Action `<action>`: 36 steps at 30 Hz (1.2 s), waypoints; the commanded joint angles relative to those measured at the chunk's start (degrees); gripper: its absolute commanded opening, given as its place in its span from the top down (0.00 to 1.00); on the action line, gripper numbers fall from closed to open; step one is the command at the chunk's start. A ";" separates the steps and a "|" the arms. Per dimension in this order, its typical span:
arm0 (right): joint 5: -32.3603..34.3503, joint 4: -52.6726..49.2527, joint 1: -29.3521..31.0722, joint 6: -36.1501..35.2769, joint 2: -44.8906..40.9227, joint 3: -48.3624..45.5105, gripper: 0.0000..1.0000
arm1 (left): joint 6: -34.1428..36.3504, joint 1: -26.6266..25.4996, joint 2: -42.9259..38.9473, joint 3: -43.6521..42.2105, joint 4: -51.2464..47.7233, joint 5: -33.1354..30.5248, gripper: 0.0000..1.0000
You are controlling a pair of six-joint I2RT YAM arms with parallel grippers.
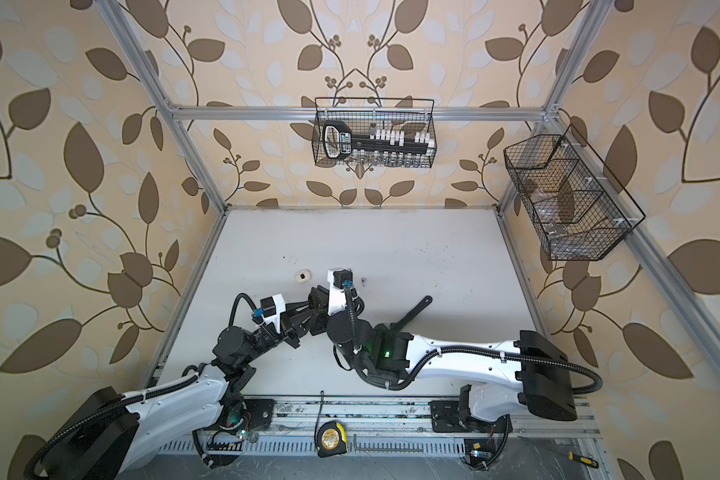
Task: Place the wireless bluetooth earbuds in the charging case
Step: 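Lower the second black earbud into the black case held by left gripper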
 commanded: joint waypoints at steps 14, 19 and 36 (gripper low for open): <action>-0.50 2.93 0.40 1.16 0.88 -2.89 0.90 | -0.53 -0.58 -2.74 1.05 -0.54 -1.58 1.00; -0.34 4.26 0.79 1.25 1.24 -3.77 0.90 | -0.92 -0.61 -3.02 0.97 -0.67 -1.99 1.00; 1.23 6.06 2.51 1.57 1.45 -5.95 0.90 | -1.72 -0.67 -5.81 0.58 -2.73 -4.19 1.00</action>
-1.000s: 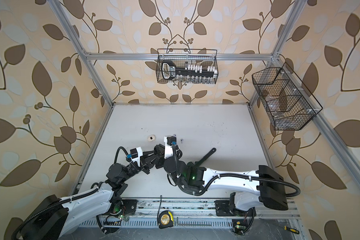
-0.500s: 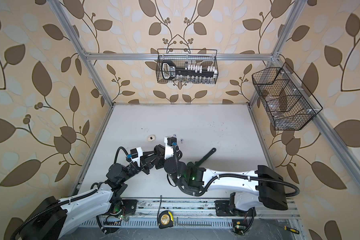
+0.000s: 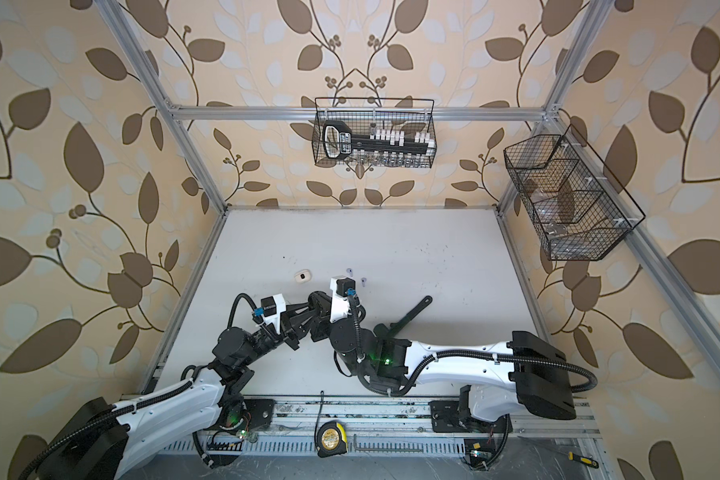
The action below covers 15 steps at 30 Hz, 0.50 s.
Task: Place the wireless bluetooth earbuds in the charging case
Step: 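Lower the second black earbud into the black case held by left gripper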
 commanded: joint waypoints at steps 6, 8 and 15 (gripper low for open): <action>0.33 -1.64 1.18 0.87 1.30 -1.20 0.89 | 0.39 -0.21 -1.59 0.54 4.02 -1.11 1.00; 0.26 -1.64 1.27 0.85 1.60 -1.04 0.89 | 0.73 -0.15 -1.62 0.42 4.17 -0.92 1.00; 0.83 -2.64 1.73 0.80 2.81 -0.32 0.89 | 1.47 -0.24 -2.09 -0.19 4.94 -0.03 1.00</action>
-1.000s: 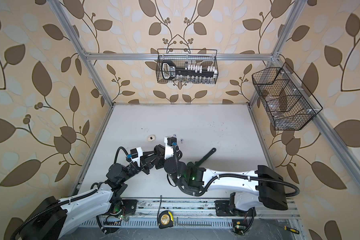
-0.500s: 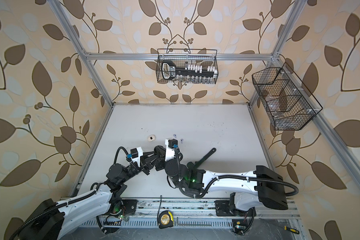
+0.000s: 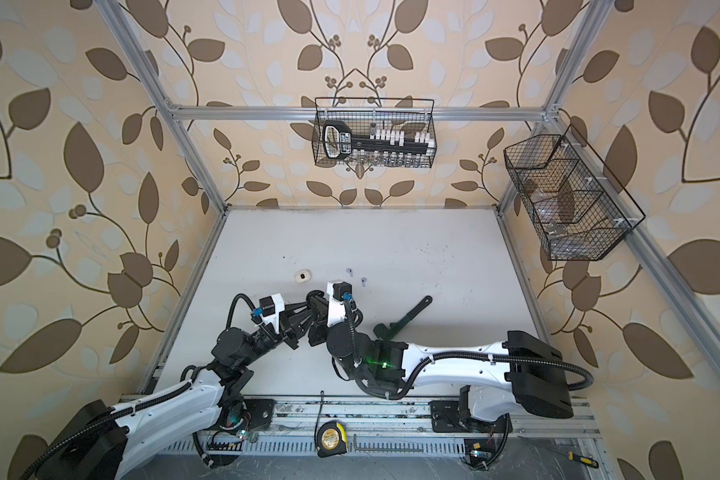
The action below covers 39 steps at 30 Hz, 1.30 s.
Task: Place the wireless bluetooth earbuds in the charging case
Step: 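Lower the second black earbud into the black case held by left gripper, then open the right gripper and draw it back from the black case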
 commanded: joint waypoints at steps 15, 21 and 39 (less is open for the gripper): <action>-2.89 -5.02 1.13 -3.60 -3.27 0.54 0.71 | 4.08 -0.30 -3.33 -0.05 3.52 1.26 1.00; -1.51 -8.13 2.07 -6.62 -9.64 -0.33 0.70 | 5.66 -0.26 -4.30 -0.44 2.61 2.44 1.00; -4.49 -11.03 2.02 -5.42 -9.06 -2.01 0.85 | 6.72 -0.30 -6.94 -1.09 1.64 5.37 1.00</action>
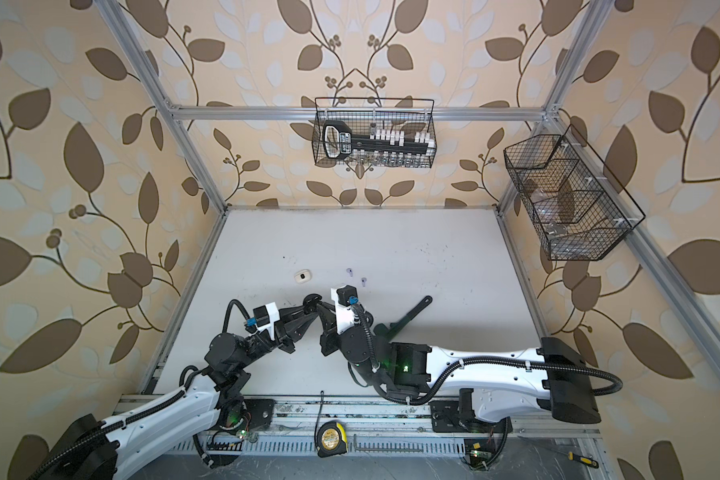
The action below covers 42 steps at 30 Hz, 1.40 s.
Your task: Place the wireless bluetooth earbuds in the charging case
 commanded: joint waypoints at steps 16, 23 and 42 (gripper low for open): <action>-4.10 0.88 -0.52 1.04 3.77 1.38 0.88 | 0.98 -0.29 -2.12 -0.48 1.49 2.40 1.00; -2.96 -0.11 -0.54 1.17 3.96 2.48 0.87 | 1.10 -0.32 -2.13 -0.57 1.46 2.76 1.00; -12.92 -8.20 -15.48 4.42 -10.65 -7.05 0.77 | 6.15 -0.33 -3.00 0.47 -2.66 18.61 1.00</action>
